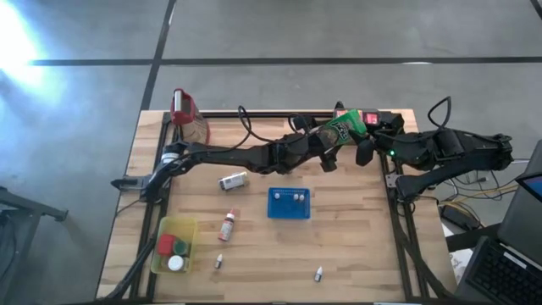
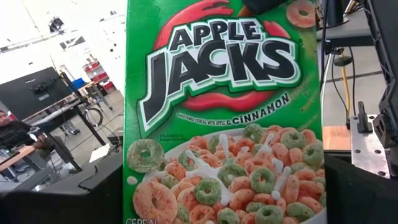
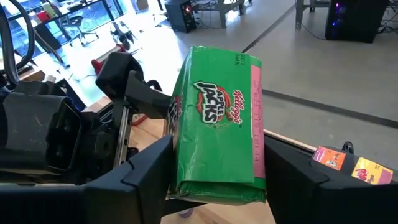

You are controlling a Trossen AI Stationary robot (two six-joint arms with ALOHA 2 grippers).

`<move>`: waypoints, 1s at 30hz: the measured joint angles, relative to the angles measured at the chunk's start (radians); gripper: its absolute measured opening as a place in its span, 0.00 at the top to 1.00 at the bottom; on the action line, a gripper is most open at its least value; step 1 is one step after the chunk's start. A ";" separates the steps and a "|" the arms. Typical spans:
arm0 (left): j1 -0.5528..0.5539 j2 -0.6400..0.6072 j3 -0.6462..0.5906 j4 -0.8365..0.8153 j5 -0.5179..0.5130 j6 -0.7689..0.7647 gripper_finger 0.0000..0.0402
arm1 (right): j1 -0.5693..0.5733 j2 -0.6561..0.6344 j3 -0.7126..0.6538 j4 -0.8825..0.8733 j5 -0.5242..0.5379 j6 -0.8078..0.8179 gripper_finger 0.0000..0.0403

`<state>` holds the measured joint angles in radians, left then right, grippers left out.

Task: Pick & Place Kitchen Items
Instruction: Put the green cereal box into the black bin

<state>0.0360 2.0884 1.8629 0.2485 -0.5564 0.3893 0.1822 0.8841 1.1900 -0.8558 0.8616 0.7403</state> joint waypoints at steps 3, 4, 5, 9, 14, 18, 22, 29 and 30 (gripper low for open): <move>0.000 0.000 0.000 0.000 0.001 -0.004 0.09 | 0.000 0.000 0.000 0.000 0.000 -0.002 0.49; 0.000 0.000 0.000 0.000 0.001 -0.004 0.09 | 0.000 0.000 0.000 0.000 0.000 -0.003 0.49; 0.000 0.000 0.000 0.000 0.001 -0.004 0.09 | 0.000 0.000 0.000 0.000 0.000 -0.005 0.49; 0.000 0.000 0.000 0.001 0.002 -0.005 0.09 | 0.000 0.000 0.000 0.000 0.000 -0.006 0.50; 0.000 0.000 0.000 0.001 0.002 -0.015 0.09 | 0.000 0.000 0.000 0.000 0.000 -0.007 0.51; 0.000 0.000 0.000 -0.005 0.006 -0.035 0.09 | 0.000 0.000 0.000 0.001 -0.001 -0.007 0.54; 0.004 0.000 0.001 -0.017 0.077 -0.085 0.09 | 0.001 -0.001 0.000 0.001 -0.001 -0.007 0.55; 0.031 -0.002 0.035 -0.173 0.206 -0.182 0.01 | 0.001 0.000 -0.001 -0.001 -0.005 -0.009 0.55; 0.043 -0.002 0.037 -0.191 0.279 -0.175 0.01 | 0.001 0.000 -0.001 -0.001 -0.005 -0.009 0.55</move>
<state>0.0786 2.0861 1.9002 0.0575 -0.2778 0.2142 0.1829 0.8843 1.1892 -0.8571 0.8562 0.7316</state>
